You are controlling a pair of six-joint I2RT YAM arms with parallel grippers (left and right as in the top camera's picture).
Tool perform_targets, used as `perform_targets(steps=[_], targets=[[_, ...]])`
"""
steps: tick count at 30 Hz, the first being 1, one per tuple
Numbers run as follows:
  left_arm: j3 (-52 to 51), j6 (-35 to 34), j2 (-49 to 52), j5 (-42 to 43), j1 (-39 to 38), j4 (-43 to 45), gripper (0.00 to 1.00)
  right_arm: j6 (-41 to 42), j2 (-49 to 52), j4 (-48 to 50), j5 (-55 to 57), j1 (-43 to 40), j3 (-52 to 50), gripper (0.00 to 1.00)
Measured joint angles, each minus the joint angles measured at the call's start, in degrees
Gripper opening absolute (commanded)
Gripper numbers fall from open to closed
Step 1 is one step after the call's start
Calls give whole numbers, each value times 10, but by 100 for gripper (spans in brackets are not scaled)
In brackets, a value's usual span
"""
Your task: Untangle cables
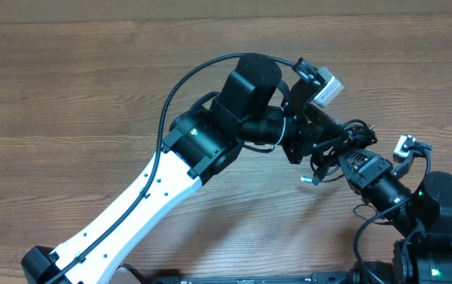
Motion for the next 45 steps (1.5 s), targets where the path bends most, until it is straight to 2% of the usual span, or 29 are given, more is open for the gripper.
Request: perform_targets(steps=[1, 3, 5, 8, 11, 18, 23, 34, 36, 40, 42, 45], targets=[[0, 0, 0, -5, 0, -4, 17, 0, 0, -2, 0, 0, 0, 4], [0, 5, 0, -23, 0, -24, 50, -1, 0, -5, 3, 0, 0, 4], [0, 4, 0, -46, 0, -55, 72, -1, 2, -12, 12, -1, 0, 4], [0, 16, 0, -77, 0, -95, 90, 0, 6, -33, 20, -1, 0, 4], [0, 35, 0, -113, 0, -134, 99, 2, 7, -49, 21, -1, 0, 4], [0, 58, 0, -236, 0, -214, 100, 10, 4, -67, 16, -1, 0, 4], [0, 41, 0, -282, -3, -220, 99, 13, 7, -67, 14, -1, 0, 4], [0, 47, 0, -259, -4, -216, 99, 14, 6, -67, 12, -1, 0, 4], [0, 56, 0, -247, -7, -216, 94, 14, 6, -67, 8, -1, 0, 4], [0, 80, 0, -202, -11, -216, 76, 14, 6, -67, 5, -1, 0, 4], [0, 91, 0, -183, -11, -216, 77, 13, 6, -67, 5, -1, 0, 4], [0, 103, 0, -162, -11, -216, 86, 14, 6, -67, 4, -1, 0, 4]])
